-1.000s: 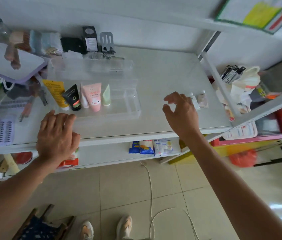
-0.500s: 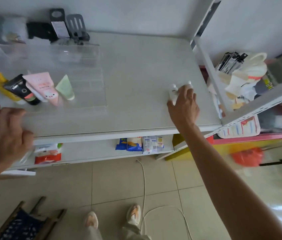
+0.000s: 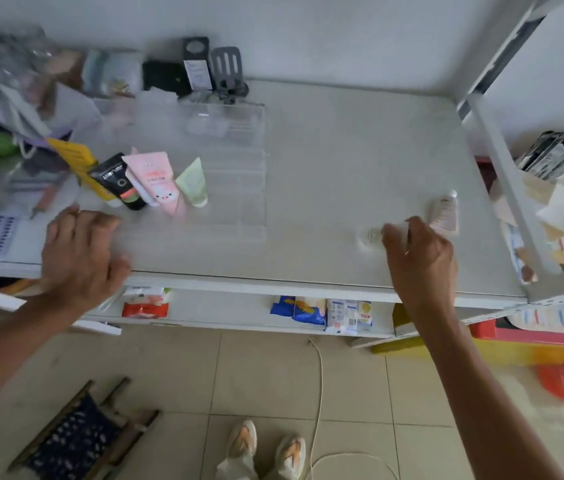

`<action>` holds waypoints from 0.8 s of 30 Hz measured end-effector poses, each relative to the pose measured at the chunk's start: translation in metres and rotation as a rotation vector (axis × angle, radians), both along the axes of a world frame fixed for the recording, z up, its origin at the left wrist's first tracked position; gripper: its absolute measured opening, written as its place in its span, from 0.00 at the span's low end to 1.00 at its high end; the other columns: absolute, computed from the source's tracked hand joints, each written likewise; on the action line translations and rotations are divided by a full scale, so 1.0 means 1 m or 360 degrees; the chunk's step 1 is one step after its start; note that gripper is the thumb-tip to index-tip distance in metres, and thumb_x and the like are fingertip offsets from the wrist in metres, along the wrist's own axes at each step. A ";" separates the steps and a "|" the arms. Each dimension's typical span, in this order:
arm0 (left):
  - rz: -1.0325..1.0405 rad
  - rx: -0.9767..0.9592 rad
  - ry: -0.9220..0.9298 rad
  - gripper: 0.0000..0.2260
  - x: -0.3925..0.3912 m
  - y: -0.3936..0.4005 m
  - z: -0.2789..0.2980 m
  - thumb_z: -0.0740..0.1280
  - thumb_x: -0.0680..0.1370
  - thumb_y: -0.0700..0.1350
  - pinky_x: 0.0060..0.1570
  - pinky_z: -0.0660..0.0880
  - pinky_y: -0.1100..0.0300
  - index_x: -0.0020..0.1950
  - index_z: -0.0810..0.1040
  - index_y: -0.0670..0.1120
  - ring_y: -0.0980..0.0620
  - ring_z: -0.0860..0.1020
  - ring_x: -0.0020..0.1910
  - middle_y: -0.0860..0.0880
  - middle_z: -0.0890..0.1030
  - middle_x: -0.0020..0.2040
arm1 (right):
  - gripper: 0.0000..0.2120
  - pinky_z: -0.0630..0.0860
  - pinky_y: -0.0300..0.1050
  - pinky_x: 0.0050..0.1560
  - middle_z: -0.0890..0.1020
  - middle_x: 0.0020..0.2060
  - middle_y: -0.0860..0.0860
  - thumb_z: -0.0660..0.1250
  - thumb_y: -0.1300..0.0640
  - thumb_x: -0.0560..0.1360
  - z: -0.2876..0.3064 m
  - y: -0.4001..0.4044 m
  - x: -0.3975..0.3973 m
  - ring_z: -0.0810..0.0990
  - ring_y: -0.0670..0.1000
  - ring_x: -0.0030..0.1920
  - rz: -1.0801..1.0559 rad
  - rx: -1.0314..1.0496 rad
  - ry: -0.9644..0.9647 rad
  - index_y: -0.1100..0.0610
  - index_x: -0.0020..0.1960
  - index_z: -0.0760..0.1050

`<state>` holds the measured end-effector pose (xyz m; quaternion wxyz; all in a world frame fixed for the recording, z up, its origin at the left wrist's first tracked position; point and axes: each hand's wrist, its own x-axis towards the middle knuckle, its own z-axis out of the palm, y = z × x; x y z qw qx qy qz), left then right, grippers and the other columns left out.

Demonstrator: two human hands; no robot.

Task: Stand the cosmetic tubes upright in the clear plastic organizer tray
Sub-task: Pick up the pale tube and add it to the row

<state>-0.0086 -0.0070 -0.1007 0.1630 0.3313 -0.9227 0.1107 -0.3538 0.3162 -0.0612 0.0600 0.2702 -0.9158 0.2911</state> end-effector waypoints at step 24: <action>-0.0282 -0.0091 0.0004 0.24 -0.001 -0.023 -0.016 0.54 0.82 0.54 0.69 0.70 0.36 0.66 0.73 0.36 0.33 0.72 0.54 0.33 0.78 0.55 | 0.14 0.78 0.50 0.43 0.82 0.51 0.49 0.64 0.46 0.82 0.045 -0.192 0.080 0.85 0.58 0.47 0.0896 0.0382 0.0247 0.45 0.66 0.76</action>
